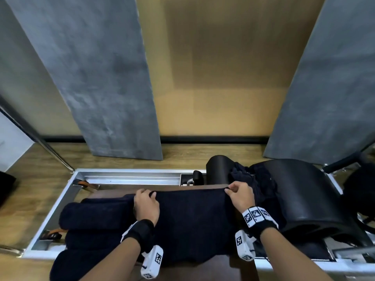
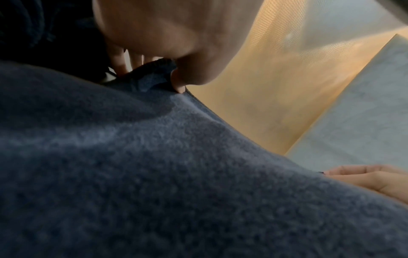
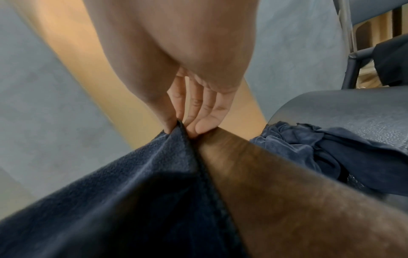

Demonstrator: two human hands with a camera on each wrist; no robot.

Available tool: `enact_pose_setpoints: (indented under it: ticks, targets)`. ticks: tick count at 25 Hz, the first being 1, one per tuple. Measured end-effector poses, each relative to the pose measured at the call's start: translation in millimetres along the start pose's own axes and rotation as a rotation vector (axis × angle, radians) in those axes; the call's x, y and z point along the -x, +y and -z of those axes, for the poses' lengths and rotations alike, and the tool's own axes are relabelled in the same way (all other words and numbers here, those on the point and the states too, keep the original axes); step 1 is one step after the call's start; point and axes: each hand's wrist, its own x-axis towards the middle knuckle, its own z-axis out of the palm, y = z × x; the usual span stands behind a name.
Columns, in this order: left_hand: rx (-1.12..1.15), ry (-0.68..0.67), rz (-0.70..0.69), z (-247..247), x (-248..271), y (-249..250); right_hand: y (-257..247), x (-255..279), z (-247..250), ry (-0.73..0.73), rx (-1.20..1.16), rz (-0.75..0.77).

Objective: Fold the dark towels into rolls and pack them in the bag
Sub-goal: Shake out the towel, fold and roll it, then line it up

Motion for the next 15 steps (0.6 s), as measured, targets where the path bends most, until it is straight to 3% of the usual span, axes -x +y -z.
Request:
enact_pose_setpoints:
  ticks: [8, 15]
  targets:
    - [0.106, 0.052, 0.023, -1, 2, 2, -1, 4, -4, 0.002, 0.127, 0.055]
    - [0.223, 0.193, -0.145, 38, 39, 15, -16, 19, 22, 0.026, -0.034, 0.035]
